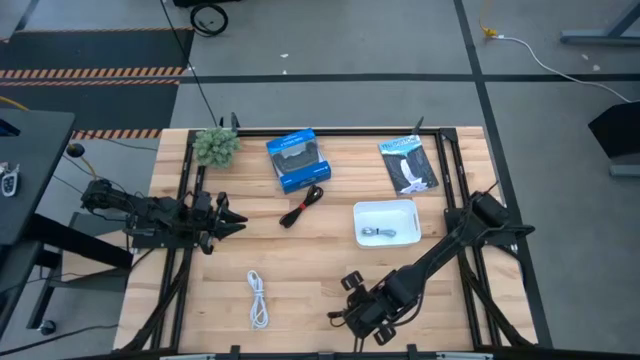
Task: Pick and place USB-C Cables
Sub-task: Put the bottom black USB cable into the white bin
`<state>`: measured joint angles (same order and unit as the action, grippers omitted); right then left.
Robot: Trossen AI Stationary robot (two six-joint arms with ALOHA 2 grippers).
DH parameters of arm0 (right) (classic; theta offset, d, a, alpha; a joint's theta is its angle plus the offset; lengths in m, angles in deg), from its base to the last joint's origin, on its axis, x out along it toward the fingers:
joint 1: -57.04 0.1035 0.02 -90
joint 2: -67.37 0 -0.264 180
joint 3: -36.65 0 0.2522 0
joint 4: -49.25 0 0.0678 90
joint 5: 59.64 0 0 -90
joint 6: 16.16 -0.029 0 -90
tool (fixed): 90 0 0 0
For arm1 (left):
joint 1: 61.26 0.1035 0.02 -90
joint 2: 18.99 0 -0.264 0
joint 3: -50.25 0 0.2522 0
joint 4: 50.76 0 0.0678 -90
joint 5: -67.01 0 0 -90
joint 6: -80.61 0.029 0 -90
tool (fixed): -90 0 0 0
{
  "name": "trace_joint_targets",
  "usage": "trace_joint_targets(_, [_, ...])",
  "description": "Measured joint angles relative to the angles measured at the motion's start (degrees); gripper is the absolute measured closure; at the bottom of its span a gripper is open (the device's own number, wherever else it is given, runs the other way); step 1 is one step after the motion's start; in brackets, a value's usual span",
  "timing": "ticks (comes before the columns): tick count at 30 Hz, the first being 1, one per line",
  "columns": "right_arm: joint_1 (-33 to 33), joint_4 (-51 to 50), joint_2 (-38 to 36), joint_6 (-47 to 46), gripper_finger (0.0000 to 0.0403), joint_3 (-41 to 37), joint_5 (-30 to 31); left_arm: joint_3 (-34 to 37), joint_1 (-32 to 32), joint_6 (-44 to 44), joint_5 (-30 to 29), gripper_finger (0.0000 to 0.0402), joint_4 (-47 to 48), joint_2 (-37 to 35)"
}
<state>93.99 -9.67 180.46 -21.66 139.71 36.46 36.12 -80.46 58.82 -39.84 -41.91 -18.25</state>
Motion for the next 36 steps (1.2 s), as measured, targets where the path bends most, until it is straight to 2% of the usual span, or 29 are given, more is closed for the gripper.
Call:
trace_joint_targets(13, [-1.3,-11.2,-14.6,-5.1,0.0275,3.0,-0.1,0.0,0.0,0.0,0.0,0.0294,0.0,0.0])
trace_joint_targets(24, [-1.9,-22.7,-22.7,-9.6,0.0275,3.0,0.5,0.0,0.0,0.0,0.0,0.0294,0.0,0.0])
trace_joint_targets(33, [-4.2,-35.2,-24.0,-11.0,0.0275,2.7,10.1,0.0,0.0,0.0,0.0,0.0294,0.0,0.0])
trace_joint_targets(36, [-5.1,-36.6,-24.0,-11.0,0.0275,1.2,11.1,0.0,0.0,0.0,0.0,0.0294,0.0,0.0])
